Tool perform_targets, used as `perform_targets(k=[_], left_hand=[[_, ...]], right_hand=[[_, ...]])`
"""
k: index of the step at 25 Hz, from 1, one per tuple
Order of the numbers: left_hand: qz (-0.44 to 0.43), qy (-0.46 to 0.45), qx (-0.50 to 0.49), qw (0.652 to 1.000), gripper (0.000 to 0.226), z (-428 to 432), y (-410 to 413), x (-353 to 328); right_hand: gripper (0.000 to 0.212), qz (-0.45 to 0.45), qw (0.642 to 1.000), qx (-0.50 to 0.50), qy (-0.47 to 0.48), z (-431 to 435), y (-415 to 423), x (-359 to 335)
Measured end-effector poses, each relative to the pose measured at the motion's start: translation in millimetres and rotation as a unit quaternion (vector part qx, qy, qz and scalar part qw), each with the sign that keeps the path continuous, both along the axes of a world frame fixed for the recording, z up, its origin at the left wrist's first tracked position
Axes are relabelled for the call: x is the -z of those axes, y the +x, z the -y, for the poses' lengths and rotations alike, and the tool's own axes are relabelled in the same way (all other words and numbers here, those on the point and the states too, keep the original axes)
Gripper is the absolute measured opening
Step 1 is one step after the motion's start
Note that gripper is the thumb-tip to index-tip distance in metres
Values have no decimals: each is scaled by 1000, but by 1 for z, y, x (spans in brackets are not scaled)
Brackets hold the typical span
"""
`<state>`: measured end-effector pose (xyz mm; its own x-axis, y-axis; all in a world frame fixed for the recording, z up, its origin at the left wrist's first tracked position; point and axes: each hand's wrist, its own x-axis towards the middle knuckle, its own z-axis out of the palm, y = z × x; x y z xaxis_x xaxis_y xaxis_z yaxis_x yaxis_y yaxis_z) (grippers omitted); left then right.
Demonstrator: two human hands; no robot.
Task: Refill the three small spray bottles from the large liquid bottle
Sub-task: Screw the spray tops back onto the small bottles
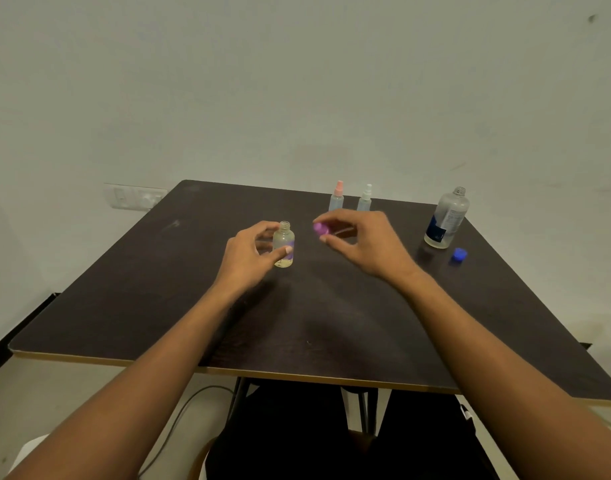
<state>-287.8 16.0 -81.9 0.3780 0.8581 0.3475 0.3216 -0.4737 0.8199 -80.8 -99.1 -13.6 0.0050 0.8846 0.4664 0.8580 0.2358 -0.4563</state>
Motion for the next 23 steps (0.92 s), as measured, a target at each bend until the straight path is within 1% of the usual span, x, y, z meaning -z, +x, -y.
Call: perform_targets(k=[3,6,10,15,18,23], left_hand=[[24,1,33,999,50,18,13,-12],[28,9,58,998,51,34,28,-23],[32,11,88,996,52,51,48,-32],[30,4,99,995,53,60,64,-37],[31,6,100,994,52,64,66,-39],[43,12,107,993,54,67,65,-44]], right_hand=[[30,-76,996,5,43,18,13,-30],[28,-136,987,-3,88,30,22,-59],[29,-201,972,-34,118,43,26,-84],[31,-174,977,-34,119,51,28,-88],[31,-178,977,-27,113,51,31,-83],[30,-176,982,-18,63,44,28,-62]])
